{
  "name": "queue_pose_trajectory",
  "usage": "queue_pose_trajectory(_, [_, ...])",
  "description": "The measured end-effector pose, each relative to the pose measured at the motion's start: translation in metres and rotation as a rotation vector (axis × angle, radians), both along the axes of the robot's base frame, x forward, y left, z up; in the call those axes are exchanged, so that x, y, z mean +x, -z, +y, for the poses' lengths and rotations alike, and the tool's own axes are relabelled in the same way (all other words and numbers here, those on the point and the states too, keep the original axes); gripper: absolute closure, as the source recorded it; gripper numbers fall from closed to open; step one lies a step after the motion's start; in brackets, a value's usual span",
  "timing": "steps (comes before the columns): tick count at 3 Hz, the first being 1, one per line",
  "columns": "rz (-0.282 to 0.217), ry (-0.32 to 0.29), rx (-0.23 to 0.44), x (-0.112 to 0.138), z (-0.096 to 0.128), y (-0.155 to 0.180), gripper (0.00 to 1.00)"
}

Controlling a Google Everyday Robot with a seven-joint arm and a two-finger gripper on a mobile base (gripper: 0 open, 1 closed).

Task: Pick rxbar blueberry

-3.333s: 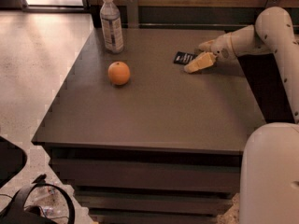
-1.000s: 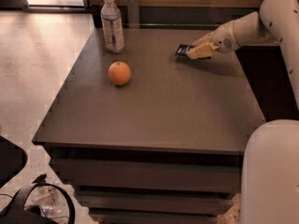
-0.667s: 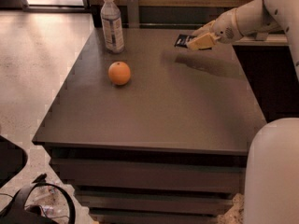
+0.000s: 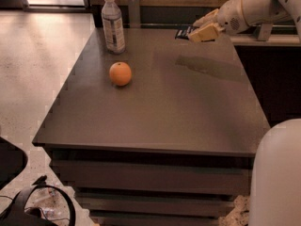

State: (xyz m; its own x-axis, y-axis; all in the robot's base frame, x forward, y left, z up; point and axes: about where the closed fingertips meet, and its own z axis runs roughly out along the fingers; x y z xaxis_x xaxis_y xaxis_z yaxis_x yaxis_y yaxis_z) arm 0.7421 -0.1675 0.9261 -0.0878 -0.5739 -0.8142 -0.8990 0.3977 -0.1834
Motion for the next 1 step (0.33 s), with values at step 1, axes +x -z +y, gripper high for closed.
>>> queue_pose_trajectory(1, [-0.027,-0.018,0.0,-0.0049,0.0031,-0.0109,1.0])
